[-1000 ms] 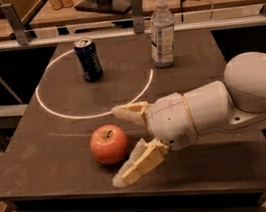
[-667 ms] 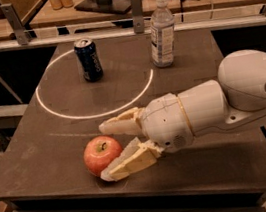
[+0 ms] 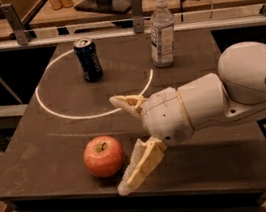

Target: Move apple near blue plastic bottle

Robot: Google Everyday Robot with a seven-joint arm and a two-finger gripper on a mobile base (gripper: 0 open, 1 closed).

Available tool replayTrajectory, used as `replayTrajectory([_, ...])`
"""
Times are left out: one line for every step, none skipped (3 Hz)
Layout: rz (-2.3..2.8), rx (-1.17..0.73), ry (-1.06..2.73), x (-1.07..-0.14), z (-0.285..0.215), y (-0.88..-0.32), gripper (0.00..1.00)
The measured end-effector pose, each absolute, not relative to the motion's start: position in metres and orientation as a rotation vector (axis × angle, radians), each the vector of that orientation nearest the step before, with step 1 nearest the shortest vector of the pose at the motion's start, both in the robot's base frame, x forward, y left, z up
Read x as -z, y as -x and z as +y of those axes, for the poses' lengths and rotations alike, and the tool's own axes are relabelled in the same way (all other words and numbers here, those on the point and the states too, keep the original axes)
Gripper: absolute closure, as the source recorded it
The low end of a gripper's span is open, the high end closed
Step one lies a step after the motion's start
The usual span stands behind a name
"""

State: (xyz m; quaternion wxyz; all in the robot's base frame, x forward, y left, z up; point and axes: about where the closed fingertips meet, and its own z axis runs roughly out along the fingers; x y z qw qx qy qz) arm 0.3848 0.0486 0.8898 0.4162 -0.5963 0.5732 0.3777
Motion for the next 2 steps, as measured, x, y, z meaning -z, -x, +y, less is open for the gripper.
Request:
replayTrajectory([1.439, -0.948, 1.497, -0.890, 0.049, -0.385, 0.00])
replayTrajectory([1.429, -0.876, 1.506, -0.881, 0.063, -0.402, 0.00])
